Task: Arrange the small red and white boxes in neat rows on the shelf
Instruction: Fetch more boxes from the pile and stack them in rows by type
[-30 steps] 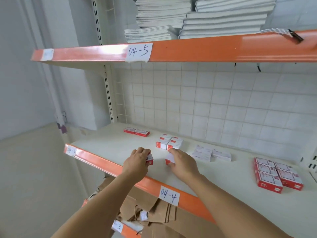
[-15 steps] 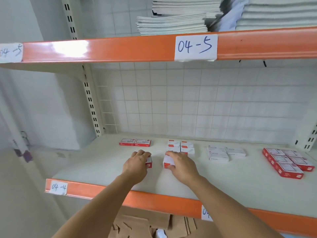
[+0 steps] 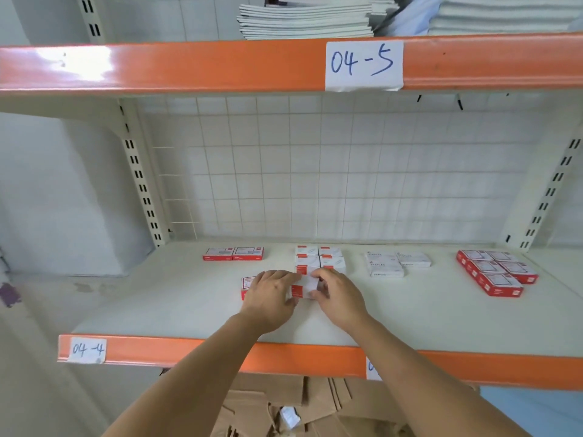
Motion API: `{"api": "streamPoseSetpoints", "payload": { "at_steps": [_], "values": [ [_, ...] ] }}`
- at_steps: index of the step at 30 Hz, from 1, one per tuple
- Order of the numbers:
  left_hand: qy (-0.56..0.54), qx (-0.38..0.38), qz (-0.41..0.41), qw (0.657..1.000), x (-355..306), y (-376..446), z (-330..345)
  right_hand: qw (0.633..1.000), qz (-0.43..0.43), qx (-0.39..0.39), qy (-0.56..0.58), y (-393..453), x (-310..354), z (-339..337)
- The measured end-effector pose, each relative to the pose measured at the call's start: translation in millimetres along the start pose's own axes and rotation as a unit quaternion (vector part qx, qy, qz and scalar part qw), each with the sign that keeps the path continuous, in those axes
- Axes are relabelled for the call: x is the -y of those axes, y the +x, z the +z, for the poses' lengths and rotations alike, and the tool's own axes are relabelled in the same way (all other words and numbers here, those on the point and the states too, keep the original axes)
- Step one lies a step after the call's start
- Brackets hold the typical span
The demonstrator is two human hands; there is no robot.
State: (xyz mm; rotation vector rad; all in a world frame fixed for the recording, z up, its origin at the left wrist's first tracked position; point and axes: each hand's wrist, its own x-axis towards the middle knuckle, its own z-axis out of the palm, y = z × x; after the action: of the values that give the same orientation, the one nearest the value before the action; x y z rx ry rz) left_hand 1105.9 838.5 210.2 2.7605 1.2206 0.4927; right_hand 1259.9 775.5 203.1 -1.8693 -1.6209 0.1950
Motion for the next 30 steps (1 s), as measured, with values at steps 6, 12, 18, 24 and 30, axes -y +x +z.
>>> {"api": "streamPoseSetpoints", "payload": {
  "at_steps": [6, 12, 18, 24, 30],
  "values": [
    [-0.020, 0.012, 0.022, 0.999, 1.6, 3.7, -12.6, 0.991, 0.094, 0.041, 0.086, 11.7, 10.4, -7.3],
    [-0.046, 0.053, 0.029, 0.997, 0.7, 10.4, -15.4, 0.983, 0.172, 0.051, -0.032, 17.2, 17.8, -10.2],
    [-0.035, 0.062, 0.041, 0.997, -1.3, 21.0, -11.3, 0.986, 0.161, -0.002, -0.039, 12.6, 7.6, -17.2],
    [-0.019, 0.058, 0.032, 0.998, -0.6, 24.6, -9.6, 0.992, 0.097, 0.053, 0.057, 12.0, 5.8, -13.5],
    [-0.011, 0.011, 0.025, 1.000, -0.3, 26.5, -6.4, 0.996, 0.088, 0.019, 0.024, 15.6, 0.9, -11.8]
  ]
}}
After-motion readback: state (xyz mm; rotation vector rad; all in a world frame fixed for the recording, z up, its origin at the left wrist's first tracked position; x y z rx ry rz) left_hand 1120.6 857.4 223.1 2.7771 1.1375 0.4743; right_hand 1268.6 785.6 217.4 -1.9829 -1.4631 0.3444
